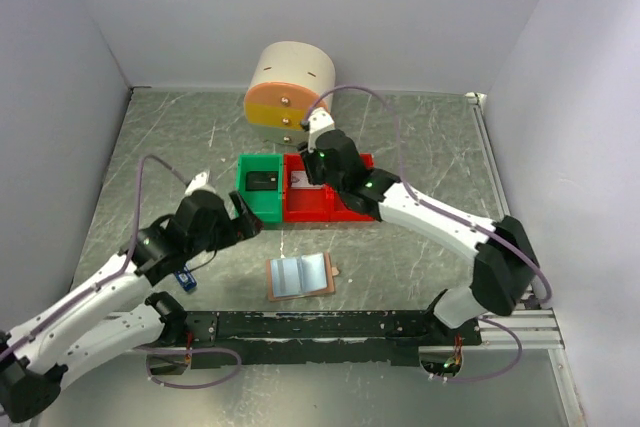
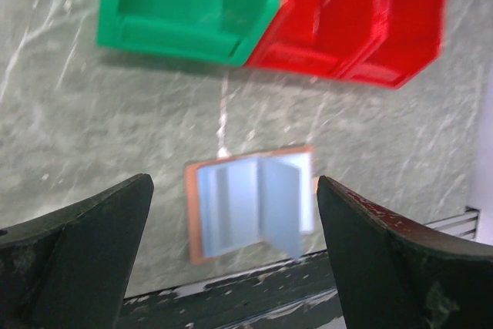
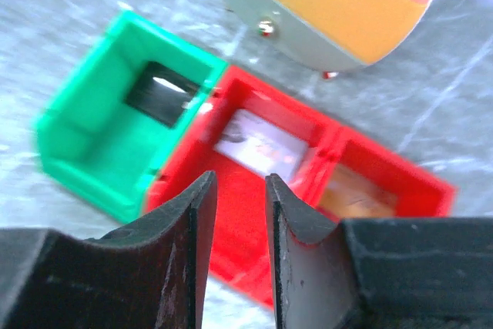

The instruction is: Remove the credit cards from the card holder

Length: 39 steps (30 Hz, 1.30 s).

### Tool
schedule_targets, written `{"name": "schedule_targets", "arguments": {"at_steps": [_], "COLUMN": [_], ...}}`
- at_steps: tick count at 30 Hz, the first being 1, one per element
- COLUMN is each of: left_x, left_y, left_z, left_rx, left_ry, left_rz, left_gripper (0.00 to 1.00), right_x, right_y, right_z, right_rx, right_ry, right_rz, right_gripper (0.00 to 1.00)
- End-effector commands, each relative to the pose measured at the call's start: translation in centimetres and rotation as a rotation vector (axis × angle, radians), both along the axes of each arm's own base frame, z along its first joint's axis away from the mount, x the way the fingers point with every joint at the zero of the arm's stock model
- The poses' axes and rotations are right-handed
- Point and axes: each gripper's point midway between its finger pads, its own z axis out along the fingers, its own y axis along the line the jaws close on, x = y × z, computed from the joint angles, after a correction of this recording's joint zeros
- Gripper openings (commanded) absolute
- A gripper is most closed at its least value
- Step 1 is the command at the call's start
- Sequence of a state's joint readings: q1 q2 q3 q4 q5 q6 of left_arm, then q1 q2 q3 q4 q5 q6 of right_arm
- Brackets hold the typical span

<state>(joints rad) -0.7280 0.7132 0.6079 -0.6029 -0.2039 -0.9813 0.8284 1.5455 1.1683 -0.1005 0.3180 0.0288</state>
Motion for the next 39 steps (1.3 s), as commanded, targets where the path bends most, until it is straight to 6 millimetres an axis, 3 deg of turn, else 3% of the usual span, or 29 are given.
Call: {"name": "schedule_targets", "arguments": {"at_steps": [1, 3, 6, 11, 17, 22, 26, 30, 33, 39], "left_x": [3.3, 3.5, 2.7, 0.9, 0.2, 0.0, -0.4, -0.6, -0.7, -0.7], "left_y": [-1.1, -1.7, -1.3, 0.5, 2.9, 5.2, 6.2, 6.2, 6.1, 6.2], "left_z": [4.9, 5.0, 3.0, -0.7, -1.7, -1.9, -1.7, -1.3, -1.3, -1.2], "left_rx": [0.021, 0.018, 0.012, -0.043, 0.002, 0.099, 0.097, 0.055, 0.042, 0.054], "left_ry": [-0.076, -0.041, 0.026, 0.004, -0.015, 0.021, 0.020, -0.006, -0.020, -0.021], "left_rz": [0.027, 0.030, 0.064, 0.107, 0.170, 0.256, 0.304, 0.307, 0.288, 0.282], "left_gripper": [1.00, 1.00, 1.00, 1.00, 0.99, 1.00, 0.99, 1.00, 1.00, 1.00], "right_x": [-5.2, -7.0, -9.6, -13.3, -17.9, -20.8, -21.4, -21.0, -21.4, -21.2], "right_y": [1.9, 2.8, 2.8, 3.1, 5.7, 8.5, 9.2, 8.2, 8.1, 7.6], "right_z": [-1.8, -2.3, -3.9, -4.0, -3.5, -4.5, -7.2, -9.9, -11.6, -13.2], "right_rx": [0.358, 0.431, 0.469, 0.436, 0.381, 0.315, 0.234, 0.127, 0.067, 0.015], "right_ry": [0.330, 0.423, 0.522, 0.503, 0.483, 0.497, 0.526, 0.517, 0.530, 0.533], "right_rz": [-0.054, -0.027, -0.032, -0.036, 0.017, 0.081, 0.046, -0.047, -0.015, -0.056], "right_gripper": [0.32, 0.32, 0.32, 0.33, 0.33, 0.31, 0.31, 0.33, 0.35, 0.46]}}
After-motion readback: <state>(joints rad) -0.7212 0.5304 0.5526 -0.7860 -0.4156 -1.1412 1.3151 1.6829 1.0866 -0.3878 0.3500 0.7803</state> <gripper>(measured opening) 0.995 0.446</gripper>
